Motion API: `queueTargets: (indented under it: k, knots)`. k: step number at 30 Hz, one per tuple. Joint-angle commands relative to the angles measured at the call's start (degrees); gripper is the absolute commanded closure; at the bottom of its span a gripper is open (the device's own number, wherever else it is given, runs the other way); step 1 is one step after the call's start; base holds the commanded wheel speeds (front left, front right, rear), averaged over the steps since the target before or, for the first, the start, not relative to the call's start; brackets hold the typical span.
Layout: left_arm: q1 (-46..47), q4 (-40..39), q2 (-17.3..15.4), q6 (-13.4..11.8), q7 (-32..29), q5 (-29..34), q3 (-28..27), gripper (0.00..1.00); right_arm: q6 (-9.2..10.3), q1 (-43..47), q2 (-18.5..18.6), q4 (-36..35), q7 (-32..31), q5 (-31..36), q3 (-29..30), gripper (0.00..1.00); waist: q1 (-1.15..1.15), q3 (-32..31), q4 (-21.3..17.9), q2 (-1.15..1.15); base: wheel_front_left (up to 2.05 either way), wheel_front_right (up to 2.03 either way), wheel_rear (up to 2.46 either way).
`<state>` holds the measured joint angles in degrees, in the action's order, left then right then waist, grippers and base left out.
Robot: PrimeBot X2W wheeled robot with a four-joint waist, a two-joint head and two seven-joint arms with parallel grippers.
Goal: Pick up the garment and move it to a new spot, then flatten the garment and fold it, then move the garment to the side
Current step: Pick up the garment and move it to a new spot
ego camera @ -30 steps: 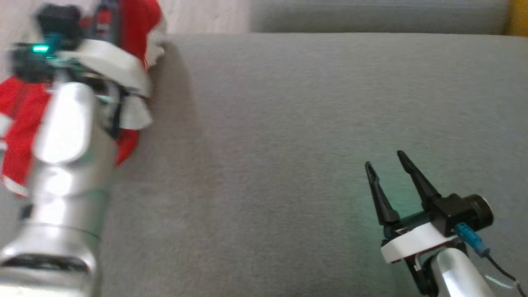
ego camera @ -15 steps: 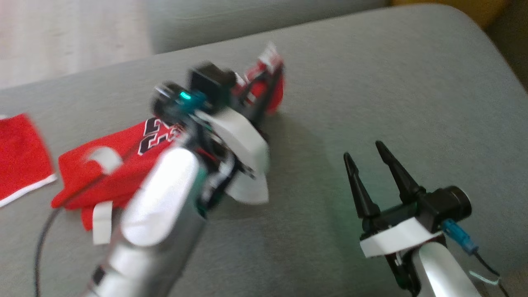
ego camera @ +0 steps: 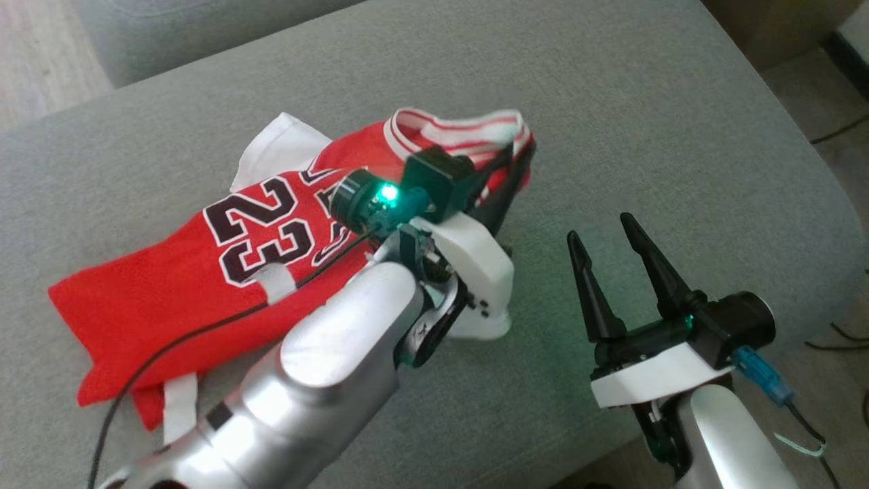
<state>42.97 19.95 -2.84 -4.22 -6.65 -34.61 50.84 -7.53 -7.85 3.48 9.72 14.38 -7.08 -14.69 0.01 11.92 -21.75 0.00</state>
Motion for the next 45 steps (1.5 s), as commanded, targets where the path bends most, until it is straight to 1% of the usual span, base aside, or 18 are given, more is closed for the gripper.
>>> queueTargets:
  k: [1,2,3,4,5,8,11,15,17,22,25,27,30,32,34,40,45]
  knots:
    - [3.31,-1.59,-0.05,-0.73,1.61,-0.85,-0.86,0.96,0.04,-1.72,-0.58,-1.67,0.62,-0.28,-1.11,0.00,-0.01,0.14,-0.10,0.00,0.00,0.00,0.00]
    - [4.06,-0.89,-0.05,-1.59,3.14,-2.10,0.39,0.75,0.04,-1.68,-0.58,-1.60,0.62,-0.36,-1.17,0.00,-0.01,0.14,-0.07,0.00,0.00,0.00,0.00]
    - [4.66,-0.21,-0.05,-2.25,4.43,-3.44,1.60,0.61,0.04,-1.69,-0.58,-1.49,0.62,-0.35,-1.36,0.00,-0.01,0.15,-0.01,0.00,0.00,0.00,0.00]
    - [5.12,0.36,-0.05,-2.61,5.51,-4.87,2.80,0.02,0.04,-1.74,-0.58,-1.43,0.62,-0.37,-1.49,0.00,-0.01,0.18,0.14,0.00,0.00,0.00,0.00]
    - [5.44,1.06,-0.05,-2.86,6.26,-6.25,3.93,0.00,0.04,-1.81,-0.59,-1.42,0.62,-0.43,-1.48,0.00,-0.01,0.14,0.39,0.00,0.00,0.00,0.00]
    - [6.27,3.47,-0.05,-3.22,8.52,-8.79,6.70,0.00,0.04,-1.85,-0.59,-1.53,0.62,-0.43,-0.95,0.00,-0.01,-0.17,1.50,0.00,0.00,0.00,0.00]
    - [7.03,6.52,-0.04,-3.74,11.89,-8.77,8.28,0.00,0.04,-1.70,-0.59,-1.85,0.62,0.06,-0.11,0.00,-0.01,-0.38,3.09,0.00,0.00,0.00,0.00]
    - [5.67,10.86,-0.17,-4.35,17.60,-8.16,7.79,0.00,0.04,-1.08,-0.59,-2.49,0.62,1.27,1.15,0.00,-0.01,-1.61,5.35,0.00,0.00,0.00,0.00]
    - [3.92,11.94,-1.22,-4.72,19.55,-7.77,7.19,0.00,0.04,-0.50,-0.59,-3.07,0.62,1.90,2.59,0.00,-0.01,-2.41,6.61,0.00,0.00,0.00,0.00]
    - [-3.25,10.72,-5.16,-7.29,21.51,-6.59,3.77,0.00,0.04,1.49,-0.59,-4.83,0.62,3.61,7.40,0.00,-0.01,-4.33,10.18,0.00,0.00,0.00,0.00]
    - [-8.53,6.60,-7.25,-9.17,21.61,-4.23,-0.09,0.00,0.04,3.11,-0.60,-5.28,0.62,4.06,10.25,0.00,-0.01,-5.25,12.91,0.00,0.00,0.00,0.00]
    - [-12.24,3.87,-8.63,-10.95,21.62,-1.30,-2.57,0.00,0.04,4.04,-0.53,-5.74,0.62,4.39,11.83,0.00,-0.01,-5.81,14.73,0.00,0.00,0.00,0.00]
    - [-18.26,0.10,-9.47,-12.66,21.63,1.95,-6.77,0.00,0.04,5.40,-0.06,-6.42,0.62,5.32,13.52,0.00,-0.01,-6.56,16.98,0.00,0.00,0.00,0.00]
    - [-22.00,-1.78,-9.76,-13.23,21.64,4.03,-9.32,0.00,0.04,6.25,-0.09,-6.67,0.62,5.24,14.59,0.00,-0.01,-6.91,18.29,0.00,0.00,0.00,0.00]
    - [-23.69,-2.37,-9.80,-13.10,21.64,4.81,-10.39,0.00,0.04,6.62,-0.09,-6.72,0.62,5.37,14.93,0.00,-0.01,-7.11,18.96,0.00,0.00,0.00,0.00]
    - [-32.62,-4.35,-9.49,-11.61,21.64,8.67,-17.38,0.00,0.04,9.06,-0.09,-5.61,0.62,6.71,15.85,0.00,-0.01,-8.60,21.71,0.00,0.00,0.00,0.00]
    - [-39.14,-6.19,-8.63,-9.34,21.64,11.96,-23.64,0.00,0.04,11.39,-0.29,-5.35,0.62,7.32,16.92,0.00,-0.01,-9.95,23.20,0.00,0.00,0.00,0.00]
